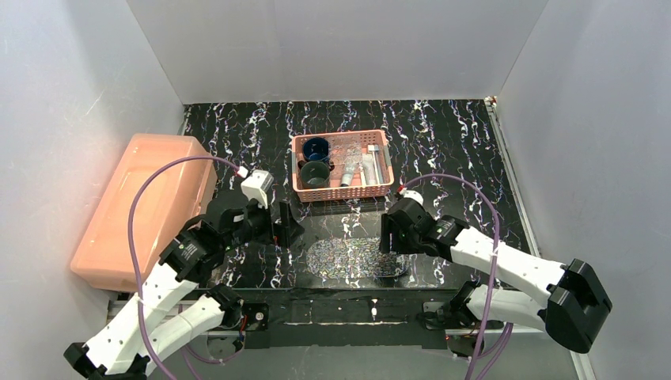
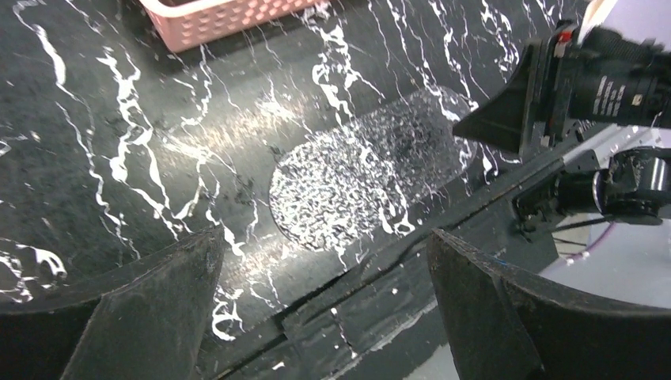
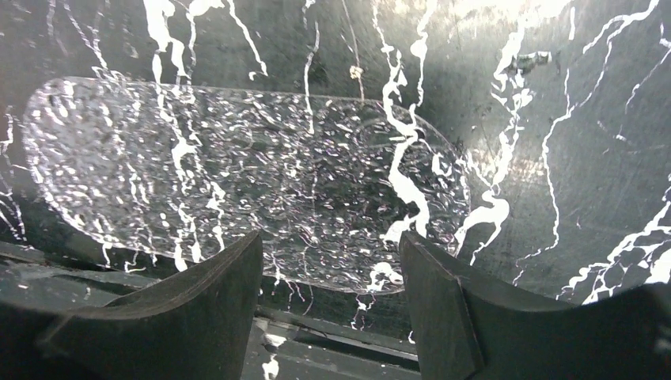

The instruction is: Prepare toiletry sets of a toothbrush and toothpaste on the tray

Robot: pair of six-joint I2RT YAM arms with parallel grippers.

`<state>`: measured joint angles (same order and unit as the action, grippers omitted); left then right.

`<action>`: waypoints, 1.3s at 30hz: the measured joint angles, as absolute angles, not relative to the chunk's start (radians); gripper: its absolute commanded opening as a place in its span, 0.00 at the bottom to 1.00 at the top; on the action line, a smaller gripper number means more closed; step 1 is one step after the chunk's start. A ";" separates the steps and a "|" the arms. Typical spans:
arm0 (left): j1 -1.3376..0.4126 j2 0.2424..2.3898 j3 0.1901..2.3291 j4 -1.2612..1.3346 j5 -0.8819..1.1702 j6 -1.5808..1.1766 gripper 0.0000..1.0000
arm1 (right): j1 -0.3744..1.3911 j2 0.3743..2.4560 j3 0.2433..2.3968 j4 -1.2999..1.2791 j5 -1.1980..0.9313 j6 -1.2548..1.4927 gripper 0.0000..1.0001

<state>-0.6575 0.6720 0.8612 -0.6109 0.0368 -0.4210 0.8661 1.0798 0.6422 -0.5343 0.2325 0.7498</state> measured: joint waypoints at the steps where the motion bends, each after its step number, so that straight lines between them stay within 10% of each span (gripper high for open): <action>1: -0.657 0.683 0.862 -0.617 0.051 -0.429 1.00 | 0.866 1.080 0.653 -0.537 0.233 0.744 0.72; 39: -0.657 0.798 0.881 -0.587 -0.043 -0.203 0.99 | 0.756 1.977 1.935 -0.675 0.373 0.341 0.50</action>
<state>-0.6571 0.7982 0.8806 -0.5873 -0.0433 -0.2031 0.7563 1.9770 1.9354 -0.6754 0.3729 0.3408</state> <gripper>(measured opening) 0.992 0.520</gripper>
